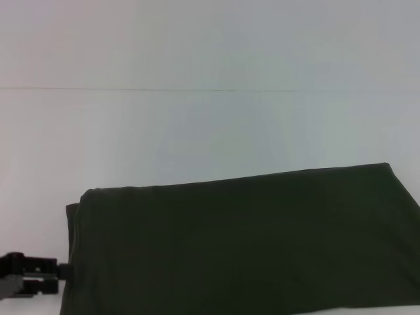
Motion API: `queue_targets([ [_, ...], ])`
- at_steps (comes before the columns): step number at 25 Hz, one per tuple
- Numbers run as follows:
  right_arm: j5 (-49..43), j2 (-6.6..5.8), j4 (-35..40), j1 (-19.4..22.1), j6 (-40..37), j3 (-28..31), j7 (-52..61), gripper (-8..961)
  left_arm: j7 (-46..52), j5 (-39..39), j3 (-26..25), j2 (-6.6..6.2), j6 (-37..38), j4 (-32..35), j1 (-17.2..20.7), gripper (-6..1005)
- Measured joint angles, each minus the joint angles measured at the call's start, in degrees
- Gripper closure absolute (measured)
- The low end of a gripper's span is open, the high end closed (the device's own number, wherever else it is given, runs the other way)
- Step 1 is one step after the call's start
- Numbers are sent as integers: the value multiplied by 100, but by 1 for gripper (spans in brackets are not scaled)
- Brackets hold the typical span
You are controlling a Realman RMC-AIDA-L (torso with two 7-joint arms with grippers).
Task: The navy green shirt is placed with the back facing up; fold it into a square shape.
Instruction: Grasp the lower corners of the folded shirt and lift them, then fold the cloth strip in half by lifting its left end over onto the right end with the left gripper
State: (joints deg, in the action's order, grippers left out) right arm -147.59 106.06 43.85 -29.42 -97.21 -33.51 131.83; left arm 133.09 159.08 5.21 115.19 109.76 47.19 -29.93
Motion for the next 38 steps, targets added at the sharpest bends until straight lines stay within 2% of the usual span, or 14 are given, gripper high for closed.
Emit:
queue_targets([
  [3,10,-36,211,-4,-77,326,-17,380,-18,-39,-241,-59,17,116,16,597],
  [8,594,-75,367,10,-196,1060,-502,168,-424,-630,-608,-163,154,134,3,397],
  [11,1644,27,273,57,-356,1184,-1545,38,-651,-1215,-602,-190,226,56,-9,229],
  [12,1956,122,204,68,-388,1181,-1993,37,-702,-1335,-592,-193,238,32,-16,165],
  [15,2285,414,138,58,-382,1140,-3093,35,-829,-1610,-524,-165,185,-10,-35,158],
  [18,2335,832,177,20,-393,1038,-4399,34,-875,-1660,-502,-147,107,-47,-45,153],
  [19,2336,1025,217,15,-383,986,-4956,34,-909,-1694,-501,-142,96,-70,-44,154],
  [20,2334,1141,236,13,-368,945,-5303,34,-974,-1758,-509,-136,68,-104,-29,154],
  [21,2332,1248,253,6,-334,899,-5614,34,-1040,-1824,-511,-127,42,-122,-13,155],
  [23,2346,1373,152,-18,-228,677,-6147,34,-1116,-1891,-486,-116,-7,-137,7,155],
  [27,2439,1384,-358,-117,211,86,-6753,35,-1033,-1834,-73,-113,18,-140,6,154],
  [32,2456,1401,-866,-244,711,-293,-7249,35,-1042,-1811,948,6,-5,-194,-41,153],
  [35,2458,1409,-1009,-287,862,-392,-7374,34,-832,-1726,1287,22,-163,-292,-114,153],
  [38,2460,1410,-1031,-296,887,-417,-7383,34,-541,-1530,1364,4,-486,-453,-177,152],
])
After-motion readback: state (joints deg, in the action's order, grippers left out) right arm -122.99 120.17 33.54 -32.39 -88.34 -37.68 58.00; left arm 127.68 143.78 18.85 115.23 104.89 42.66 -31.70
